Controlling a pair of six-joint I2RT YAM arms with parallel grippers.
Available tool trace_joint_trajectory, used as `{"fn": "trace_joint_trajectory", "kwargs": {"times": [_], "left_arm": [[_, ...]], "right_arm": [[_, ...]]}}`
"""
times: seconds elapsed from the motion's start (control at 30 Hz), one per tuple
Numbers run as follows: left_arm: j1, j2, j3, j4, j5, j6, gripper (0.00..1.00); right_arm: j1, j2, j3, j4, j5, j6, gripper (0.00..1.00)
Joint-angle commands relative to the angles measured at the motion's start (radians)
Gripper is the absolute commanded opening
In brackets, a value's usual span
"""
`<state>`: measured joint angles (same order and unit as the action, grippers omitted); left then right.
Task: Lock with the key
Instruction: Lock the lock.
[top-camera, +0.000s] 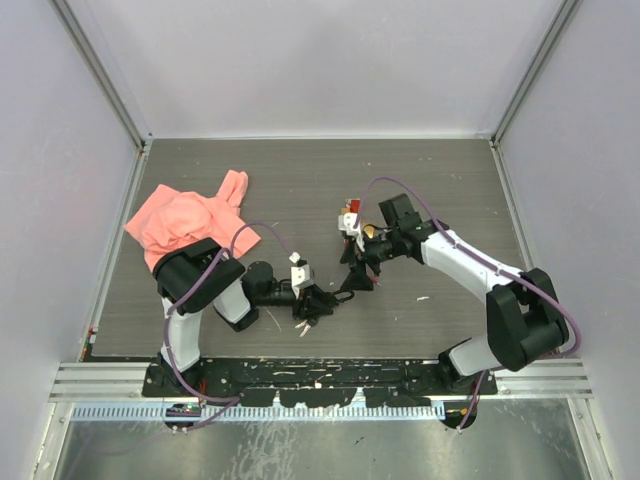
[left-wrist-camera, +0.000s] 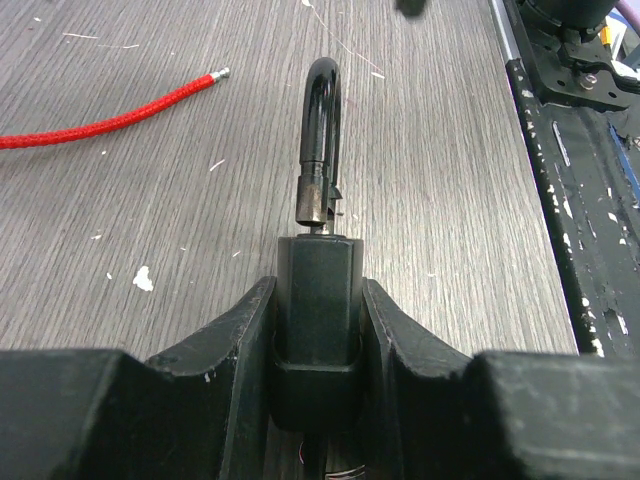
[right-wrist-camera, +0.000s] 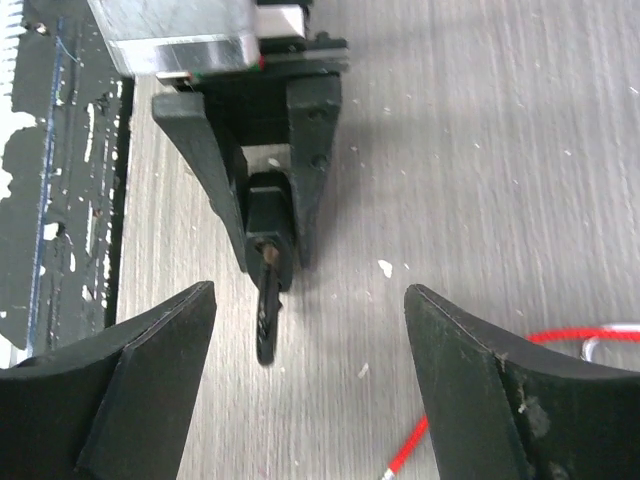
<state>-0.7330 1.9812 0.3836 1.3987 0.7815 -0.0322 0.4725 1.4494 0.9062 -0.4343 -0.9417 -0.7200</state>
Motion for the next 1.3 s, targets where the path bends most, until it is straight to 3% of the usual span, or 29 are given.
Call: {"fn": "trace_joint_trajectory", "kwargs": {"times": [0.0, 0.17, 0.5, 0.67, 0.77, 0.8, 1.13, 1.23, 1.27], "left_arm": [[0.001, 0.008, -0.007, -0.035, -0.047, 0.037, 0.0], [0.002, 0.006, -0.004, -0.039, -0.045, 0.037, 0.0], [0.002, 0.0, -0.003, -0.046, -0.044, 0.04, 0.0], [0.003, -0.002, -0.005, -0.047, -0.045, 0.04, 0.0], [0.002, -0.002, -0.005, -0.047, -0.044, 0.04, 0.0], [0.002, -0.002, -0.006, -0.047, -0.045, 0.04, 0.0], [0.003, -0.001, -0.001, -0.049, -0.04, 0.038, 0.0], [0.002, 0.0, -0.001, -0.05, -0.04, 0.036, 0.0], [0.003, -0.001, -0.002, -0.05, -0.039, 0.037, 0.0]], "right_arm": [[-0.038, -0.042, 0.023, -0.158, -0.027, -0.154, 0.82], [-0.037, -0.011, -0.008, -0.201, 0.074, -0.122, 0.78], [0.003, 0.068, -0.005, -0.202, 0.063, -0.111, 0.48], [0.021, 0.054, -0.012, -0.138, 0.063, -0.076, 0.28], [0.023, 0.063, -0.008, -0.151, 0.067, -0.088, 0.05], [0.023, 0.068, -0.003, -0.165, 0.072, -0.094, 0.02], [0.076, 0.063, -0.007, -0.162, 0.121, -0.097, 0.02], [0.136, 0.063, -0.014, -0.15, 0.145, -0.106, 0.1], [0.151, 0.07, -0.011, -0.153, 0.15, -0.107, 0.08]]}}
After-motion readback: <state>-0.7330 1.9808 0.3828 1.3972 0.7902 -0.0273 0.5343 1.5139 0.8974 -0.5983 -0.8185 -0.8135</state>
